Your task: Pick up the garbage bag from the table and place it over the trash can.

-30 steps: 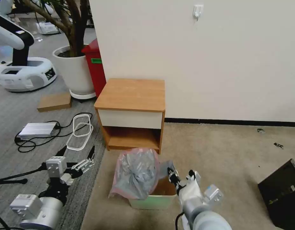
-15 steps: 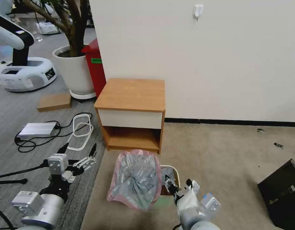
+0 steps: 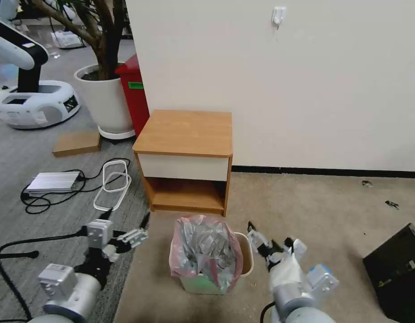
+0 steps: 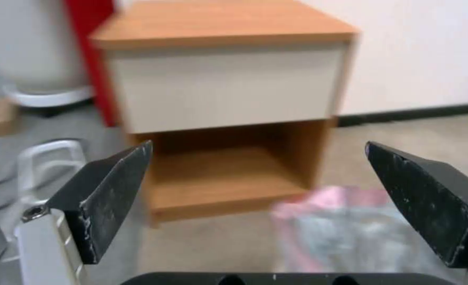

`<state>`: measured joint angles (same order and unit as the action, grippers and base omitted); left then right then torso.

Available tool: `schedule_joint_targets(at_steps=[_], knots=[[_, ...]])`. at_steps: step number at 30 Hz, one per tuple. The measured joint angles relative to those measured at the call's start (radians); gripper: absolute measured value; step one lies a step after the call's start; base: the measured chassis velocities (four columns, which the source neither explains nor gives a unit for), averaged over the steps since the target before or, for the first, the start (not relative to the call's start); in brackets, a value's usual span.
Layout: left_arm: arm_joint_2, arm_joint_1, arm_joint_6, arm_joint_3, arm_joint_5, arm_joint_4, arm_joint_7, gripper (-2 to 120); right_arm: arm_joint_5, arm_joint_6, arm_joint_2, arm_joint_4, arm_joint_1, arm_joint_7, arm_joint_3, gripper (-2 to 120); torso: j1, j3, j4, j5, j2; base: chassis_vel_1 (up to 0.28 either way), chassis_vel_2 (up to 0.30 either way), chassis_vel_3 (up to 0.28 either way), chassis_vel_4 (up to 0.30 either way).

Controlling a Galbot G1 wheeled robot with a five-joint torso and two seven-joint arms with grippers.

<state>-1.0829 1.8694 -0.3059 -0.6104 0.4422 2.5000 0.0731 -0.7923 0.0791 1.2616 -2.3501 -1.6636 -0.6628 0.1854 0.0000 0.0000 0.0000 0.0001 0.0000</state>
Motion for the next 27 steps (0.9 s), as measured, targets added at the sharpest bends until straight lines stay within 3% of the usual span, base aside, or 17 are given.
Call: schedule_joint_targets(at_steps=[4,7,8,11,12,15,19,21,23,27], knots=[[0.033,-0.046,-0.020,0.086,-0.003,0.000,0.002,100,0.021,0.000,-0.001,0.003,-0.008,0.022,0.024,100,0.000,0.000,0.0000,0.0001,0.000,0.000,0.000,0.000,0.000],[0.057,-0.147,-0.058,0.237,-0.041,-0.031,0.023,100,0.038,-0.001,0.002,0.008,-0.025,0.032,0.049,100,0.000,0.000,-0.0001,0.0002,0.000,0.000,0.000,0.000,0.000],[0.057,-0.147,-0.058,0.237,-0.041,-0.031,0.023,100,0.038,-0.001,0.002,0.008,-0.025,0.032,0.049,100,0.000,0.000,-0.0001,0.0002,0.000,0.000,0.000,0.000,0.000],[0.041,-0.245,-0.127,0.365,-0.075,-0.099,0.070,100,0.047,-0.003,0.007,0.011,-0.042,0.034,0.061,100,0.000,0.000,-0.0001,0.0000,0.000,0.000,0.000,0.000,0.000],[0.041,-0.245,-0.127,0.365,-0.075,-0.099,0.070,100,0.047,-0.003,0.007,0.011,-0.042,0.034,0.061,100,0.000,0.000,-0.0001,0.0000,0.000,0.000,0.000,0.000,0.000],[-0.003,-0.341,-0.239,0.467,-0.071,-0.163,0.123,100,0.073,-0.006,0.018,0.024,-0.052,0.040,0.050,100,0.000,0.000,-0.0001,-0.0002,0.000,0.000,0.000,0.000,0.000],[-0.023,-0.406,-0.321,0.532,-0.045,-0.188,0.182,100,0.107,-0.012,0.041,0.047,-0.051,0.049,0.018,100,0.000,0.000,-0.0001,-0.0001,0.000,0.000,0.000,0.000,0.000],[-0.024,-0.410,-0.328,0.537,-0.042,-0.189,0.190,100,0.111,-0.013,0.043,0.050,-0.051,0.049,0.014,100,0.000,0.000,-0.0001,-0.0001,0.000,0.000,0.000,0.000,0.000],[-0.032,-0.431,-0.386,0.572,-0.001,-0.190,0.286,95,0.134,-0.018,0.053,0.067,-0.049,0.054,-0.008,100,0.000,0.000,-0.0001,0.0000,0.000,0.000,0.000,0.000,0.000],[-0.050,-0.421,-0.420,0.577,0.024,-0.194,0.357,82,0.144,-0.027,0.059,0.080,-0.050,0.056,-0.009,100,0.000,0.000,0.0001,0.0000,0.000,0.000,0.000,0.000,0.000]])
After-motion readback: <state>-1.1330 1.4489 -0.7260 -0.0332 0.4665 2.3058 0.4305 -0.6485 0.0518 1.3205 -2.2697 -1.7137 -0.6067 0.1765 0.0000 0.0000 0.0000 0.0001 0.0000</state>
